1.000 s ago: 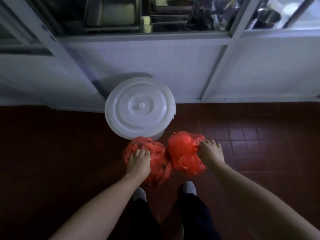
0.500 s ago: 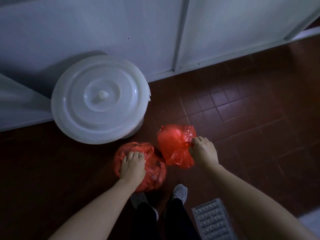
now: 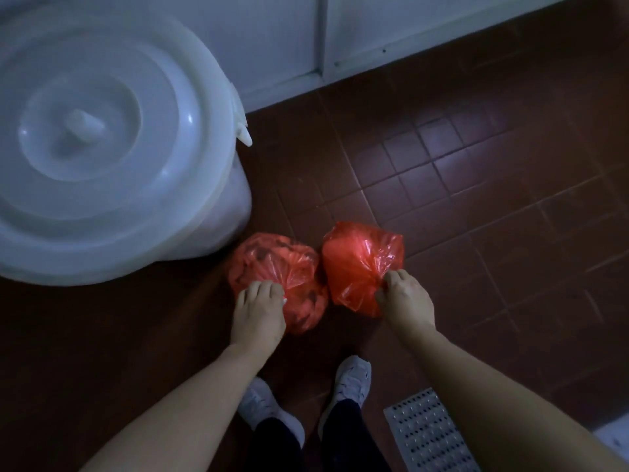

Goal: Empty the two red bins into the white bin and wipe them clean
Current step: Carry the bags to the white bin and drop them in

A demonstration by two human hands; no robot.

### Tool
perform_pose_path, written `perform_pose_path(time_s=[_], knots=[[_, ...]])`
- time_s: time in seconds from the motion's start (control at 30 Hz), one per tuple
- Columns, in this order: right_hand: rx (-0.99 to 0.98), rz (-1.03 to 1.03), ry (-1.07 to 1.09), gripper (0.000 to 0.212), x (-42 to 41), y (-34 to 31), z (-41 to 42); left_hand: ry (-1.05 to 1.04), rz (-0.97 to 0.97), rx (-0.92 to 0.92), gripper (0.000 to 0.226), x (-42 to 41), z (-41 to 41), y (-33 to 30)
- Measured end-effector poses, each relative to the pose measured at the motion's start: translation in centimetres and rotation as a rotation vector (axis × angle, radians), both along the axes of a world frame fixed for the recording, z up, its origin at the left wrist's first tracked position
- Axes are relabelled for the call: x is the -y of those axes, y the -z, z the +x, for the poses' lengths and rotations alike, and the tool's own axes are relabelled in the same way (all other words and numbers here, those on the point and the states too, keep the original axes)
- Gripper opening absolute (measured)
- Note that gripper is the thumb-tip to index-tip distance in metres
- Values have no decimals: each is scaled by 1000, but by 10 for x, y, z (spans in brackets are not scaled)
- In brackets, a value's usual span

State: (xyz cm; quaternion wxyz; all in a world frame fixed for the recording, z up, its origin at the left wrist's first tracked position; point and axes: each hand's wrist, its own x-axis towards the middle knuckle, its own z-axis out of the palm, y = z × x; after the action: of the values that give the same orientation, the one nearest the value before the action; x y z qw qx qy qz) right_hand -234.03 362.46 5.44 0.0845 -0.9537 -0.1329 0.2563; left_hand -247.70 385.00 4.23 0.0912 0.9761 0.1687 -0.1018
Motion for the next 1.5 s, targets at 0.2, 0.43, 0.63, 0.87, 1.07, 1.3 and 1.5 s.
perform_pose_path(time_s=[0.2, 0.43, 0.63, 0.87, 1.07, 1.3, 1.5], knots=[[-4, 2, 103, 19, 6, 36, -5, -22, -12, -46, 14, -6, 6, 35], [12, -41, 130, 36, 2, 32, -4, -60, -84, -215, 61, -8, 15, 32], [14, -72, 77, 43, -10, 10, -3, -61, -73, -215, 65, -11, 17, 9], [2, -61, -50, 42, -50, -43, 10, 8, -15, -160, 58, -34, 31, -52], [17, -26, -160, 31, -107, -108, 30, 35, 52, -19, 50, -82, 55, -131], [114, 10, -298, 23, -188, -152, 43, -118, 113, 74, 46, -190, 91, -191], [106, 32, -248, 25, -243, -137, 32, -186, 162, -29, 52, -290, 110, -175]])
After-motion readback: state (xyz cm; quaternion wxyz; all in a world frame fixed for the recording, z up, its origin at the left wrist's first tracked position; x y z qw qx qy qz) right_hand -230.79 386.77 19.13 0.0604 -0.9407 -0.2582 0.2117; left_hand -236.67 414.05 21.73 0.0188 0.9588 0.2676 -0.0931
